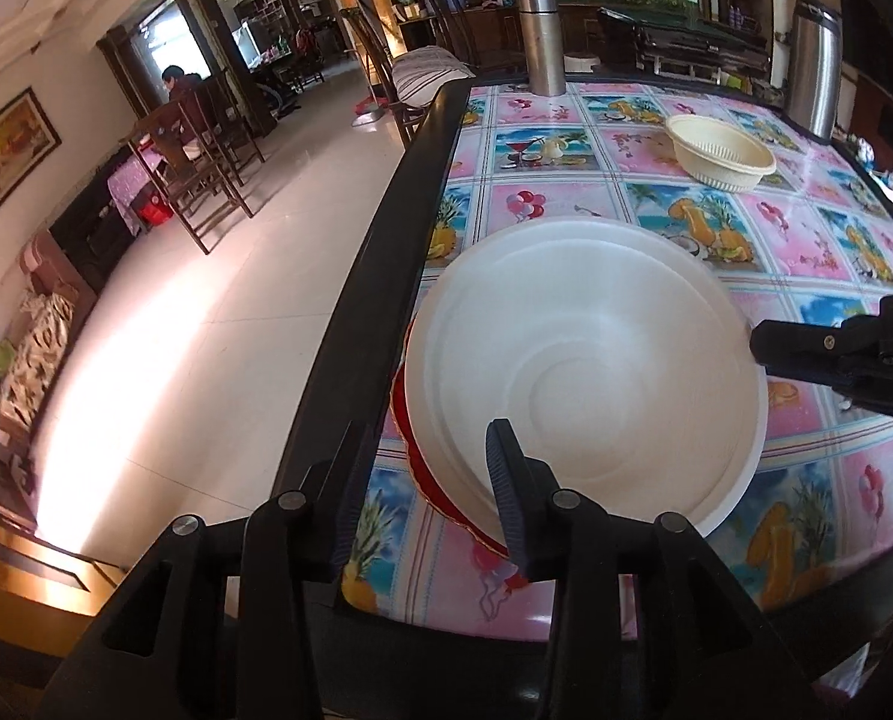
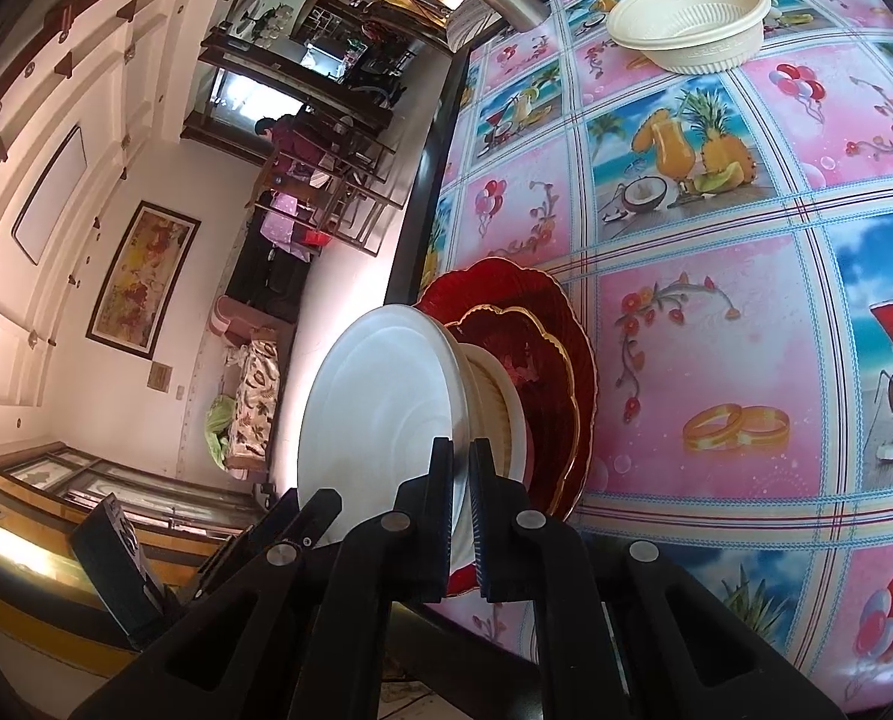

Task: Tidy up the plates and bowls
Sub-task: 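Open the right gripper and release the white bowl, then move the right gripper to the beige ribbed bowl on the table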

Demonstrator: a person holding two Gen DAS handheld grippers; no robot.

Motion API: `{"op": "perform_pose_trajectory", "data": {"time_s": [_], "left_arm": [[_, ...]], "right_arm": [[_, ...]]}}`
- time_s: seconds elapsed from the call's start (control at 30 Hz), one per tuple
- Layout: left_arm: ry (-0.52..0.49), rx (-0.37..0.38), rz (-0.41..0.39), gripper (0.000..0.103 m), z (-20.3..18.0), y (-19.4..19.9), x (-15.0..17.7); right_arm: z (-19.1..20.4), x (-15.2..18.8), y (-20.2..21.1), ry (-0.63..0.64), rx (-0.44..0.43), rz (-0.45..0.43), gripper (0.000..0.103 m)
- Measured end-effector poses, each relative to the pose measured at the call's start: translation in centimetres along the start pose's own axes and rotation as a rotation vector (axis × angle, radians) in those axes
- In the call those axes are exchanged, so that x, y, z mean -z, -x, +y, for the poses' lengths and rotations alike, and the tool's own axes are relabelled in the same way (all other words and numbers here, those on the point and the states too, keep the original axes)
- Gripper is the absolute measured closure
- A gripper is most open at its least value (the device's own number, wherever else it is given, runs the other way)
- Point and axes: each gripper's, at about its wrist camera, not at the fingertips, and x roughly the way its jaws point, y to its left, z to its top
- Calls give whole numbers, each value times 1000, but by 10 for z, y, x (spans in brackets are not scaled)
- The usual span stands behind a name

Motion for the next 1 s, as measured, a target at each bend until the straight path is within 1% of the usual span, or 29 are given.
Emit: {"op": "perform_pose_trajectory", "data": {"time_s": [0.03,0.1,0.17,0.23,0.27,0.3,0.33,0.4,0.57,0.6,0.67,0.77,0.83,0.9,1.0], "left_arm": [[-26,-19,-2,58,-3,1,0],[-49,-44,-10,57,-5,3,2],[-44,-66,-19,57,-3,5,2],[-36,-106,-31,56,0,9,2],[-33,-124,-39,54,2,10,2],[-29,-146,-48,48,5,12,3],[-26,-172,-57,44,6,14,4],[-18,-215,-74,44,11,18,5],[26,-228,-111,44,24,32,2],[37,-221,-124,44,25,36,1],[58,-183,-152,44,25,44,-2],[76,-90,-183,41,15,54,-9],[70,-19,-195,37,1,59,-15],[48,49,-197,37,-19,60,-22],[22,144,-179,37,-52,58,-34]], "right_arm": [[-1,0,-1,-4,-1,3,97],[-3,0,-1,-8,-2,6,97],[-4,0,-1,-11,-7,8,97],[-3,0,0,-9,-6,5,97],[-4,0,0,-10,-8,6,97],[-4,0,0,-11,-9,8,97],[-4,1,1,-11,-10,9,97],[-5,1,3,-13,-13,7,94],[-9,1,13,-26,-46,-12,93],[-11,0,16,-30,-52,-17,93],[-16,-2,23,-40,-54,-31,93],[-27,-6,37,-58,-52,-57,93],[-37,-10,48,-81,-51,-76,93],[-49,-13,61,-99,-41,-100,92],[-70,-16,81,-135,-29,-139,91]]}}
